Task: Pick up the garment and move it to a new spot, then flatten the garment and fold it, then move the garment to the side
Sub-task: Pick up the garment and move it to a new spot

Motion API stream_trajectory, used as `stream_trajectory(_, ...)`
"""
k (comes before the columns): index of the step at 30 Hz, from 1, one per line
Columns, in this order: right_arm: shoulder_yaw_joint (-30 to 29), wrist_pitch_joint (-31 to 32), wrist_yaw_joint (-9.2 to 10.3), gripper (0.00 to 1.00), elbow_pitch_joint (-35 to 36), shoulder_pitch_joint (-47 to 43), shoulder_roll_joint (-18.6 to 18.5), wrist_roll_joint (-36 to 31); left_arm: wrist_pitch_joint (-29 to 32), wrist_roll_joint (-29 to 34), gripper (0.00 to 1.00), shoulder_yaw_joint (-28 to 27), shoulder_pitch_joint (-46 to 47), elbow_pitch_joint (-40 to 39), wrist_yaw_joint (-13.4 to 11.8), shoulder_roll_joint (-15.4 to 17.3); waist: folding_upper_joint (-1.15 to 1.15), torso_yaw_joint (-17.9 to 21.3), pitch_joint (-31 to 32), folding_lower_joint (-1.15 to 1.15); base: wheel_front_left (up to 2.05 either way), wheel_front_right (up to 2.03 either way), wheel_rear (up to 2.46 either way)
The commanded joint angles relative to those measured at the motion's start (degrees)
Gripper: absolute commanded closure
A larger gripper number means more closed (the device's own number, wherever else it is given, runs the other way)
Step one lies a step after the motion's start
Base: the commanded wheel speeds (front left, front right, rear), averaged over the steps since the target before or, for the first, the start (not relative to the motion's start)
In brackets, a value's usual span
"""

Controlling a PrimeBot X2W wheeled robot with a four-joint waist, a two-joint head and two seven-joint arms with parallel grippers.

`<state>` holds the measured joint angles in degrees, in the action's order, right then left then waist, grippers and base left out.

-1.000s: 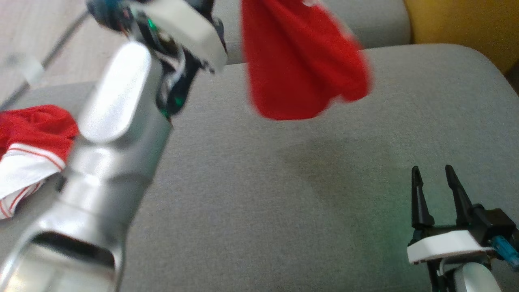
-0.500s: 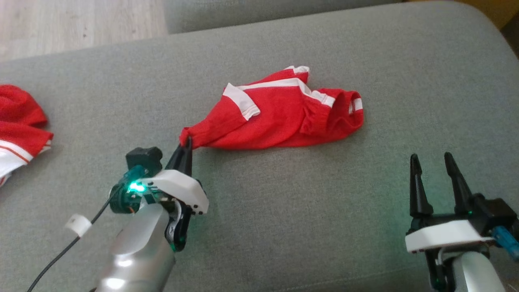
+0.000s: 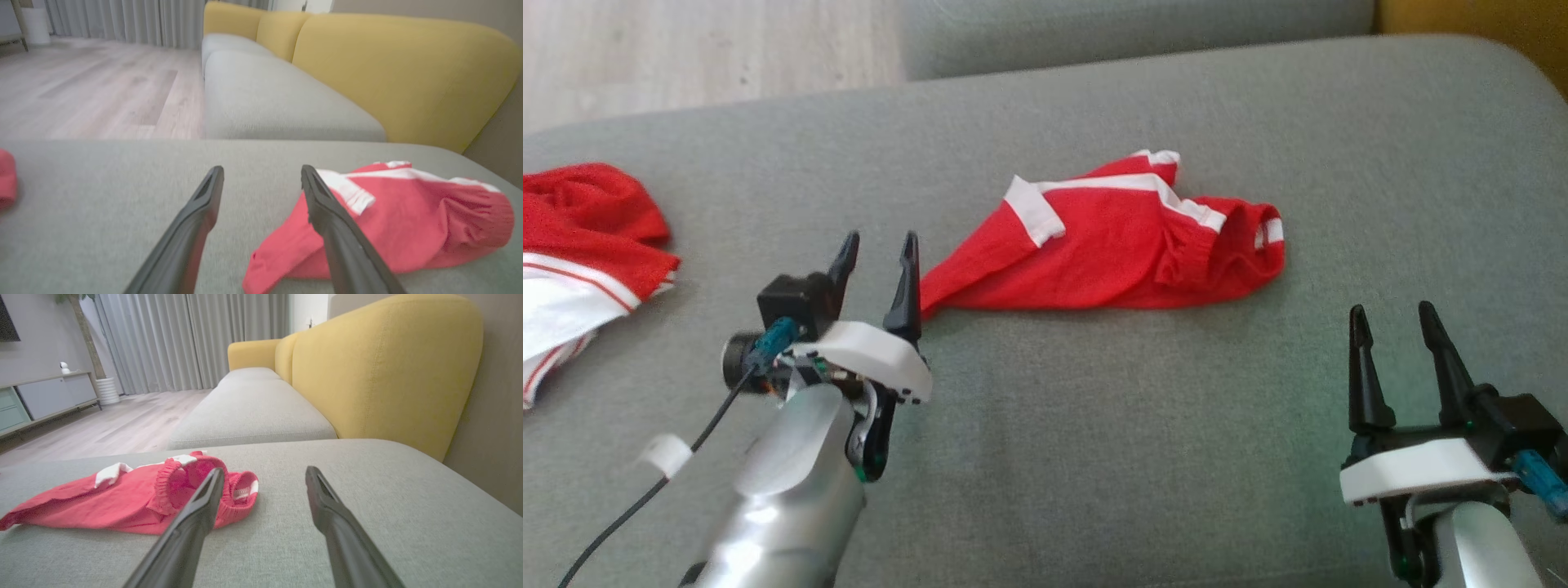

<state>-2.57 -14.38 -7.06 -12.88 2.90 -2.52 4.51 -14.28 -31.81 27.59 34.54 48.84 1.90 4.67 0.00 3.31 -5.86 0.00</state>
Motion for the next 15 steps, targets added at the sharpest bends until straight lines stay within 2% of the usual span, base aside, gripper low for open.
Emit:
stream_trajectory(1, 0.9, -0.6, -0.43, 0.0, 1.4, 1.1, -0.4, -0.5, -0.7, 1.8, 0.0, -2.5, -0.1, -4.9, -0.6, 2.0, 0.0, -1.2, 1.8, 0.0, 0.0, 0.0, 0.0)
stream_trajectory(15, 0.1, -0.6, -0.43, 0.0, 1.2, -2.5, -0.4, -0.7, -0.7, 7.5, 0.0, -10.1, -22.0, -26.7, -3.1, 3.2, 0.0, -4.4, 7.6, 0.0, 0.0, 0.0, 0.0)
